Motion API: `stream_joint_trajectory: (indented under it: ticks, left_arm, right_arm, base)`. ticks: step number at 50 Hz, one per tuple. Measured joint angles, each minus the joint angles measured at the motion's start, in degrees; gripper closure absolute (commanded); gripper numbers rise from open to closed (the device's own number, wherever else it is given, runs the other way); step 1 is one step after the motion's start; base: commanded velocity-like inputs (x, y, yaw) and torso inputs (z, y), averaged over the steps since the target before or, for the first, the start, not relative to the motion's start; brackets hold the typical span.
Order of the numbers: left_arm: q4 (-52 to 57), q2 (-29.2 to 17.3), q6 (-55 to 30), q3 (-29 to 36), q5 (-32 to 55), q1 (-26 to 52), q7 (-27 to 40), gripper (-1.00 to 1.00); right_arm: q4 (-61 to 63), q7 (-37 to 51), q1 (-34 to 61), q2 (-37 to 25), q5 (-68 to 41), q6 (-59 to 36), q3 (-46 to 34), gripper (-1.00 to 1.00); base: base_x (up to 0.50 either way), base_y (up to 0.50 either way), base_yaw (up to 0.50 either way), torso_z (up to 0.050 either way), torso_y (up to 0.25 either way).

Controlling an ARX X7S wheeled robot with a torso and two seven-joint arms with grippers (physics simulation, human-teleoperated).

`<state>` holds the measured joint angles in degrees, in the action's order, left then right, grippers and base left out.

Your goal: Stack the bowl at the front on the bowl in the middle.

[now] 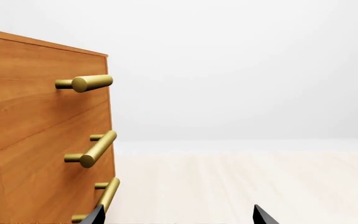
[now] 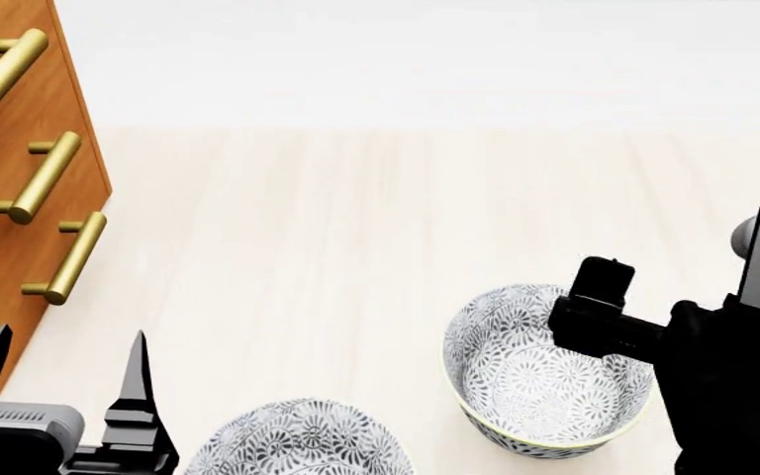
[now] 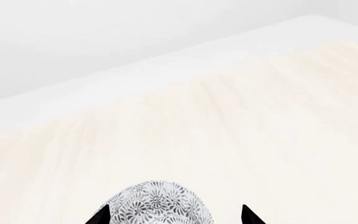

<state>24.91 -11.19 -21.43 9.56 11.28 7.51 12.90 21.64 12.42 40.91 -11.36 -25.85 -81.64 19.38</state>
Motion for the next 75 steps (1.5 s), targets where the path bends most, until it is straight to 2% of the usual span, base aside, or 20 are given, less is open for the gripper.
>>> stream_joint_trajectory:
  ticks: [19, 51, 52, 67, 75]
  left_arm:
    - [-0.05, -0.57, -0.08, 1.13, 0.33, -0.26, 0.32, -1.00]
    - [-0.44, -1.33, 0.06, 2.01, 1.08, -0.16, 1.10, -1.00]
    - [-0.46, -1.35, 0.09, 2.04, 1.09, -0.17, 1.12, -1.00]
    - [-0.83, -1.72, 0.48, 2.56, 1.25, -0.33, 1.42, -1.00]
    - [-0.90, -1.92, 0.47, 2.64, 1.56, -0.32, 1.58, -1.00]
  right_arm:
    - [-22.51, -0.28, 6.27, -2.74, 0.36, 1.96, 3.23, -1.00]
    - [-48.44, -5.36, 5.93, -3.13, 4.00, 13.33, -3.31, -1.00]
    - [-48.92, -5.57, 5.95, -3.15, 4.06, 13.61, -3.58, 1.00]
    - [-51.35, -8.09, 6.61, -4.00, 3.11, 16.13, -5.85, 1.00]
    - [-41.79, -6.36, 5.57, -3.35, 1.56, 10.41, -4.40, 1.00]
  base:
    - [0.00, 0.00, 0.00, 0.000, 0.000]
    - [0.00, 0.00, 0.00, 0.000, 0.000]
    - [0.00, 0.00, 0.00, 0.000, 0.000]
    - [0.00, 0.00, 0.00, 0.000, 0.000]
    - [0.00, 0.00, 0.00, 0.000, 0.000]
